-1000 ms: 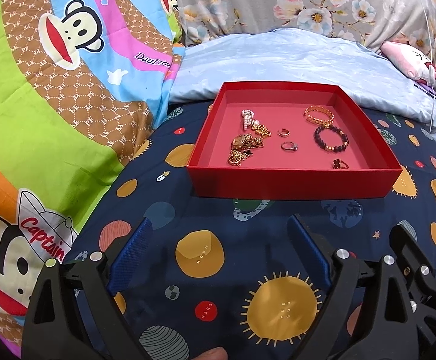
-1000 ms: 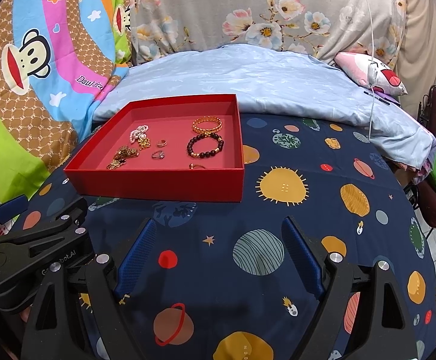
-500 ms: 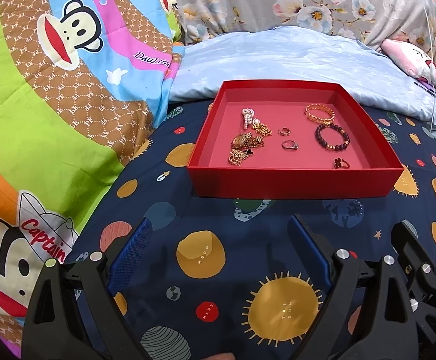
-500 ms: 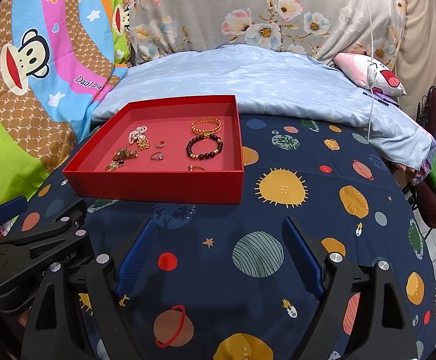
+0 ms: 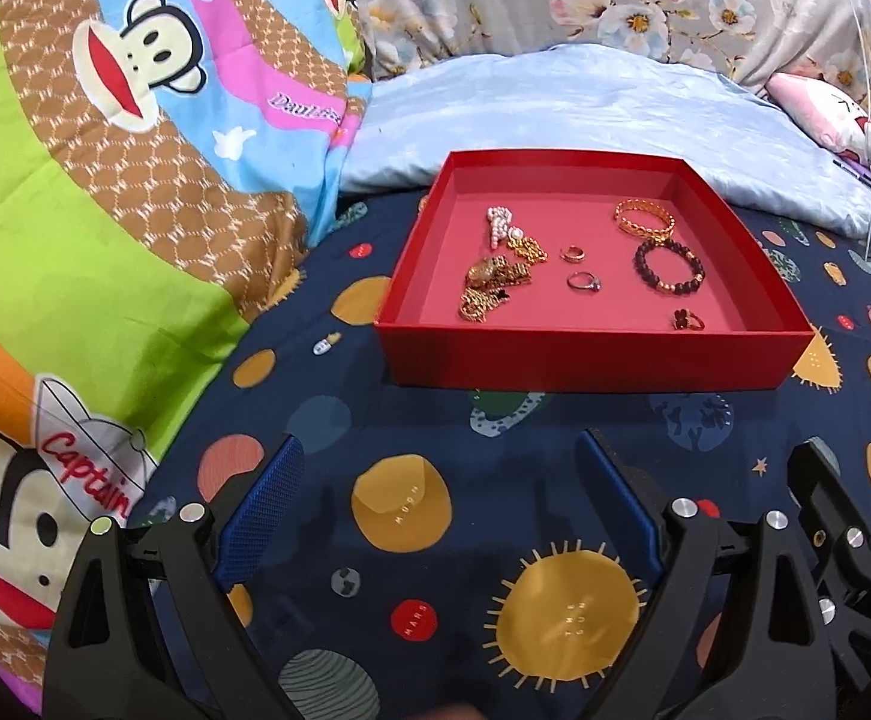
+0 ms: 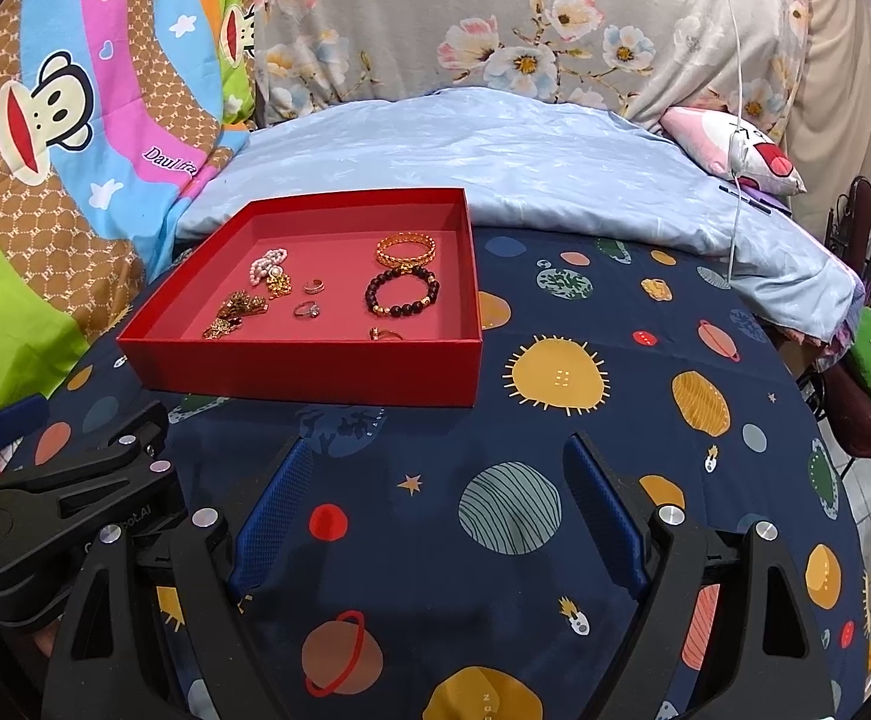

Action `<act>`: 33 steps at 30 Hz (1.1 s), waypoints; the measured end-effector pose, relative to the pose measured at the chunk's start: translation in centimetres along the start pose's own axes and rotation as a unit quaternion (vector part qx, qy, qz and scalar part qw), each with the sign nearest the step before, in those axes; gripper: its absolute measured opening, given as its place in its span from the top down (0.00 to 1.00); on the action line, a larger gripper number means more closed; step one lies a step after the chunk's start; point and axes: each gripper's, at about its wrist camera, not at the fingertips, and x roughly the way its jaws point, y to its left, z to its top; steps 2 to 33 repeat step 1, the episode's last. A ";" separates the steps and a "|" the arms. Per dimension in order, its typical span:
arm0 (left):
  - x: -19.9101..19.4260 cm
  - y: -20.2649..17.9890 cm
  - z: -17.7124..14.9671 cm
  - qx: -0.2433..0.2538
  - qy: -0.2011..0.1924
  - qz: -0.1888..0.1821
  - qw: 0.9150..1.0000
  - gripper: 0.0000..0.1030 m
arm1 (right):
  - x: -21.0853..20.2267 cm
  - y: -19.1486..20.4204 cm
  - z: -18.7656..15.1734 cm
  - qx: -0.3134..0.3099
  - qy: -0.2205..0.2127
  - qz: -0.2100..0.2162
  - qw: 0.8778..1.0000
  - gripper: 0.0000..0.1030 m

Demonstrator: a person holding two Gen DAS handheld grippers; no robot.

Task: Organize jewelry

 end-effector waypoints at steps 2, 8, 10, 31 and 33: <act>0.0 0.0 0.0 0.001 -0.001 0.000 1.000 0.14 | 0.0 -0.1 0.0 -0.001 0.000 -0.001 1.000 0.18; 0.0 0.0 0.0 0.001 -0.001 0.000 1.000 0.14 | 0.0 -0.1 0.0 -0.001 0.000 -0.001 1.000 0.18; 0.0 0.0 0.0 0.001 -0.001 0.000 1.000 0.14 | 0.0 -0.1 0.0 -0.001 0.000 -0.001 1.000 0.18; 0.0 0.0 0.0 0.001 -0.001 0.000 1.000 0.14 | 0.0 -0.1 0.0 -0.001 0.000 -0.001 1.000 0.18; 0.0 0.0 0.0 0.001 -0.001 0.000 1.000 0.14 | 0.0 -0.1 0.0 -0.001 0.000 -0.001 1.000 0.18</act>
